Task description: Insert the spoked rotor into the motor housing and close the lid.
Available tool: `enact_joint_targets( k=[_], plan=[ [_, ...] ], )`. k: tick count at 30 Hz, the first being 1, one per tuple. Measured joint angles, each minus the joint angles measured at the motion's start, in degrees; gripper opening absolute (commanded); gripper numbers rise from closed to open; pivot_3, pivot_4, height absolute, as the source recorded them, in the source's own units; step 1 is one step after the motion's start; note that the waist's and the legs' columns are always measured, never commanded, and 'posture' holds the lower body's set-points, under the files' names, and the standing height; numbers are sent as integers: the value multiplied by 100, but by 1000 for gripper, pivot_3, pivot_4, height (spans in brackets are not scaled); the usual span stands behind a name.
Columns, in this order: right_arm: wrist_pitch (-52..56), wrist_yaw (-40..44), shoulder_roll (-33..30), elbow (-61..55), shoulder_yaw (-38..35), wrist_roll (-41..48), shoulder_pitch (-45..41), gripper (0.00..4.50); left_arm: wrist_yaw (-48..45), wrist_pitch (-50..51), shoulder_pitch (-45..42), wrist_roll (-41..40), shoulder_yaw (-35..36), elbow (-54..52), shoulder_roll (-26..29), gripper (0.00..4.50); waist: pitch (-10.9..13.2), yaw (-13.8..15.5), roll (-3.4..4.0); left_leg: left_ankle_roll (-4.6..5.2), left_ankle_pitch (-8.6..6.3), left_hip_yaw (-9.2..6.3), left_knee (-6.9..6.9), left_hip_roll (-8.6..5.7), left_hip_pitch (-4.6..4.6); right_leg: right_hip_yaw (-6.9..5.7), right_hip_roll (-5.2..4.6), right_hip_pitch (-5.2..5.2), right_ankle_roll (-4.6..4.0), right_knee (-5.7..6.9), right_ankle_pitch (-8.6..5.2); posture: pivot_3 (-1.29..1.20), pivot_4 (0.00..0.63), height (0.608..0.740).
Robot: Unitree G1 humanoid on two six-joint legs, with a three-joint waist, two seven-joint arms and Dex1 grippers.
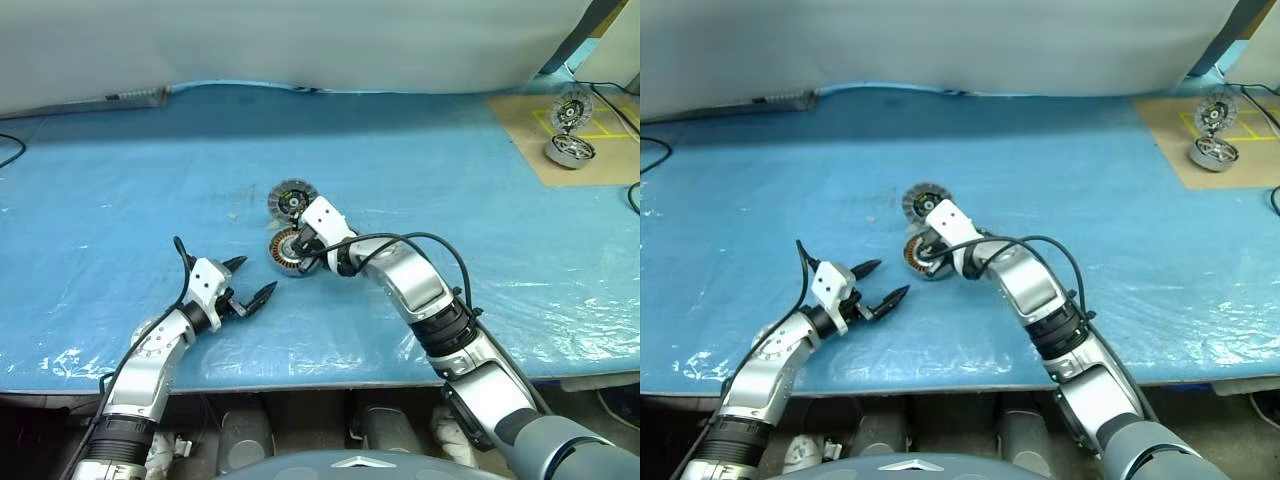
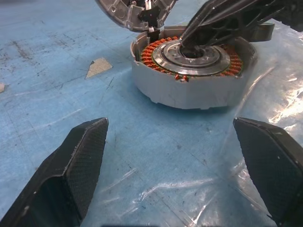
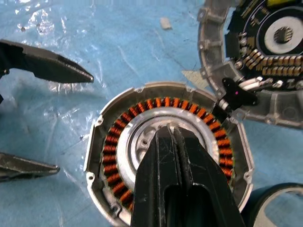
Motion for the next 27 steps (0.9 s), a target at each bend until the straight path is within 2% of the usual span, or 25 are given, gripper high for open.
enact_joint_targets(
  k=[16,27],
  plan=[
    [-10,93,-170,-115,1,-14,139,21,64,273,6,-3,0,-284,3,4500,0,-1,0,0,0,0,-1,-1,3,0,0,4,0,-2,0,0,150,740],
    [5,96,-173,-153,-6,-38,181,21,77,327,28,-4,0,-354,3,4500,0,-6,0,0,-1,2,-7,0,51,3,0,46,1,-7,-2,0,150,740]
  ],
)
